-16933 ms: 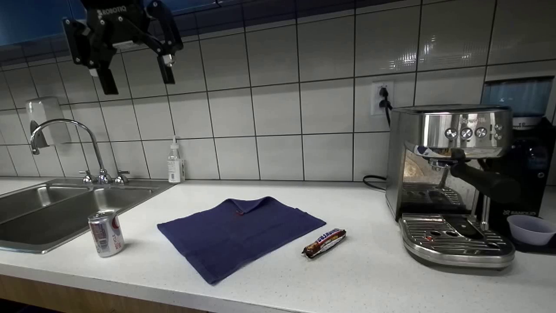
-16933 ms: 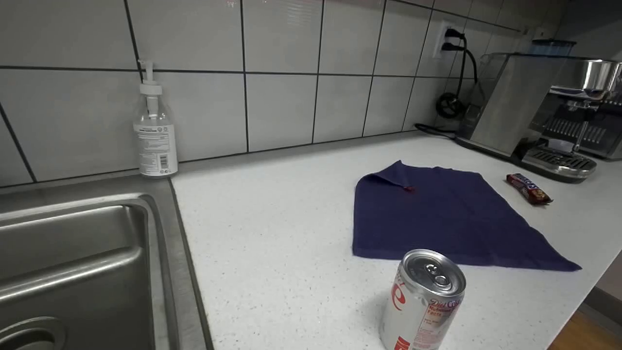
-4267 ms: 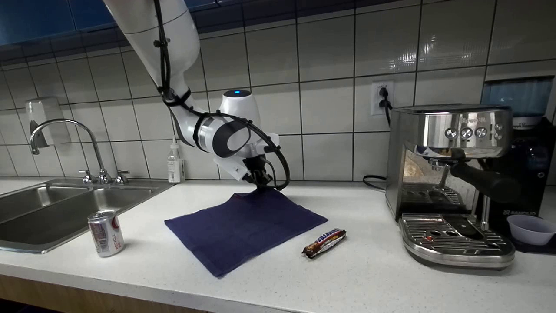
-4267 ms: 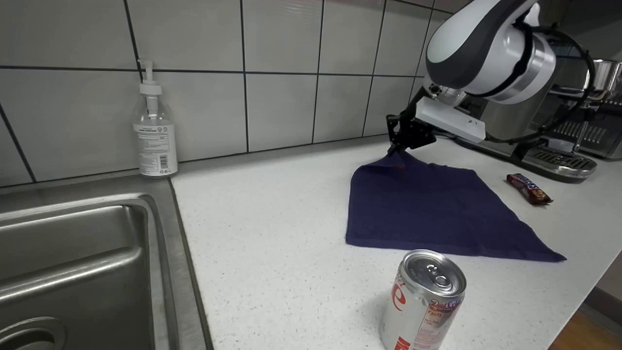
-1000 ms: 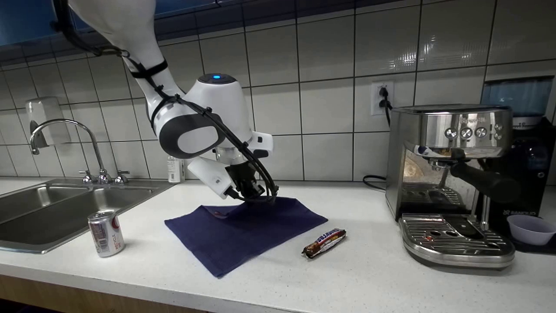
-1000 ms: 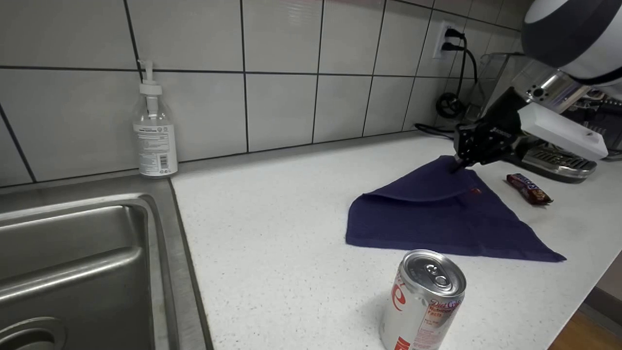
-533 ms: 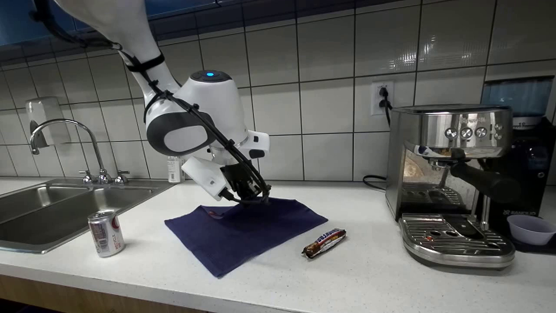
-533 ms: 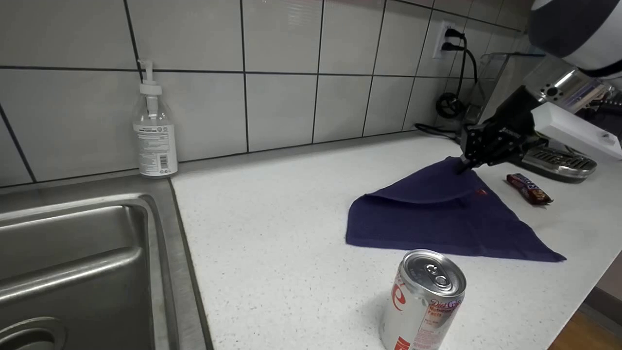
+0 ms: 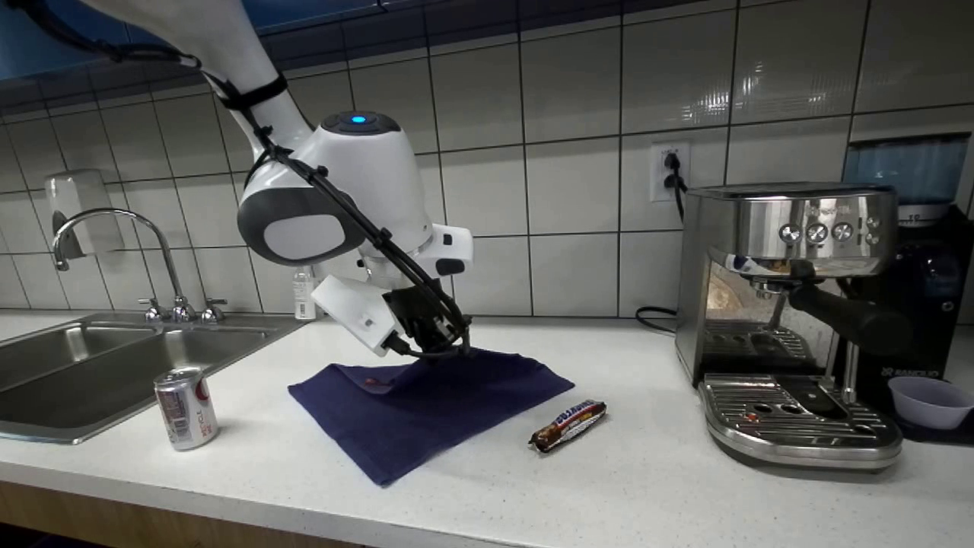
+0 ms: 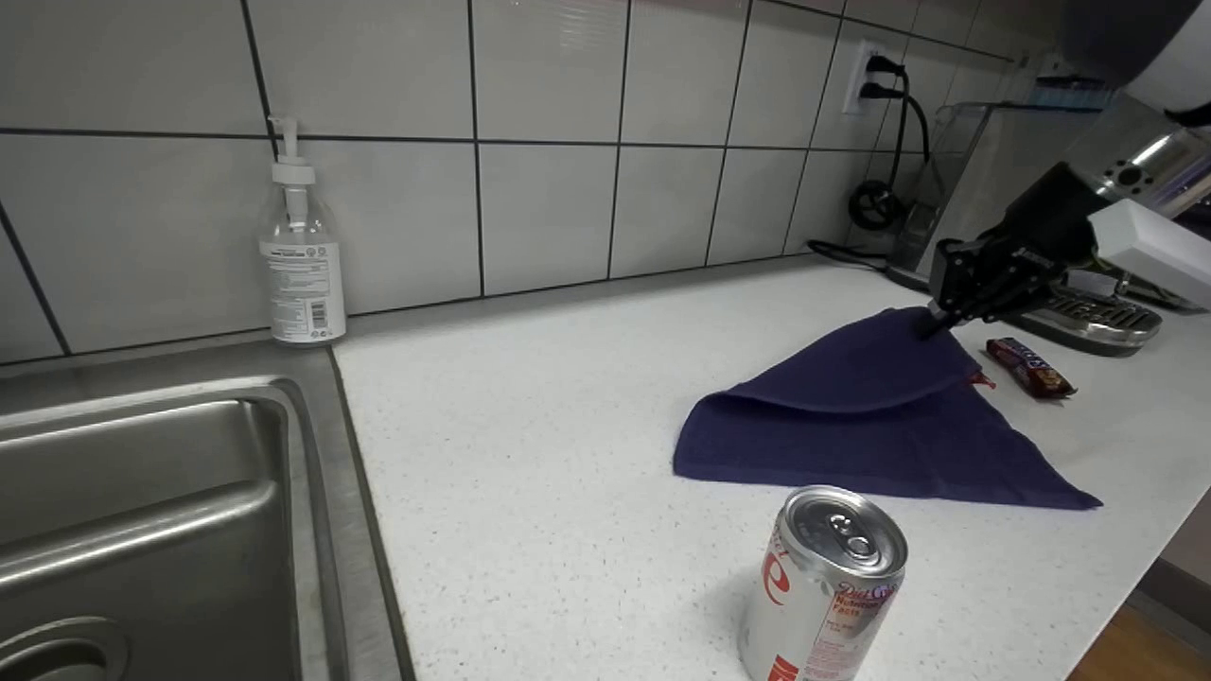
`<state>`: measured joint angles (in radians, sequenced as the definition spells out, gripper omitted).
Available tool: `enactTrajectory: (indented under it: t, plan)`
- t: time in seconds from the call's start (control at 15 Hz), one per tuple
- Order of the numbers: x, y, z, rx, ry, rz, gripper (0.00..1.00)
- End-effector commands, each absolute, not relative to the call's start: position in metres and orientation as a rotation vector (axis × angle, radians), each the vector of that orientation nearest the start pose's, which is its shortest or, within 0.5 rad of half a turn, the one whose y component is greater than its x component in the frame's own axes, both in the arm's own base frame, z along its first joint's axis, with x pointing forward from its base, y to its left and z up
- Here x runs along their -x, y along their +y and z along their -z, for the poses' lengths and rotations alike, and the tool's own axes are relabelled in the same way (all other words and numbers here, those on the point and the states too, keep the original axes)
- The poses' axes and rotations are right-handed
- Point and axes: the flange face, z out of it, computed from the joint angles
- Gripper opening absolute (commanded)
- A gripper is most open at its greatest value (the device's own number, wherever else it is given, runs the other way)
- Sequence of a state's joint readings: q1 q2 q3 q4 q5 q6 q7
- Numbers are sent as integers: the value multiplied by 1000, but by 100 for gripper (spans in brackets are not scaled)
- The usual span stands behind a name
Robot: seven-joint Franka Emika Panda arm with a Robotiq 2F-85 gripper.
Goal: Fold the towel by placing the corners on each other
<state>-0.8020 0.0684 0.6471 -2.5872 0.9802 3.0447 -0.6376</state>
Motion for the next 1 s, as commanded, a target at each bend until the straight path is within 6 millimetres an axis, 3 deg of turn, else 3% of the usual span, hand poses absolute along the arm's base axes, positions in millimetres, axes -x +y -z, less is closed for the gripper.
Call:
enactTrajectory:
  t: [0.0, 0.93]
  plan:
    - [-410, -134, -272, 2842, 650, 638, 1]
    - [-354, -140, -273, 2880, 543, 617, 1]
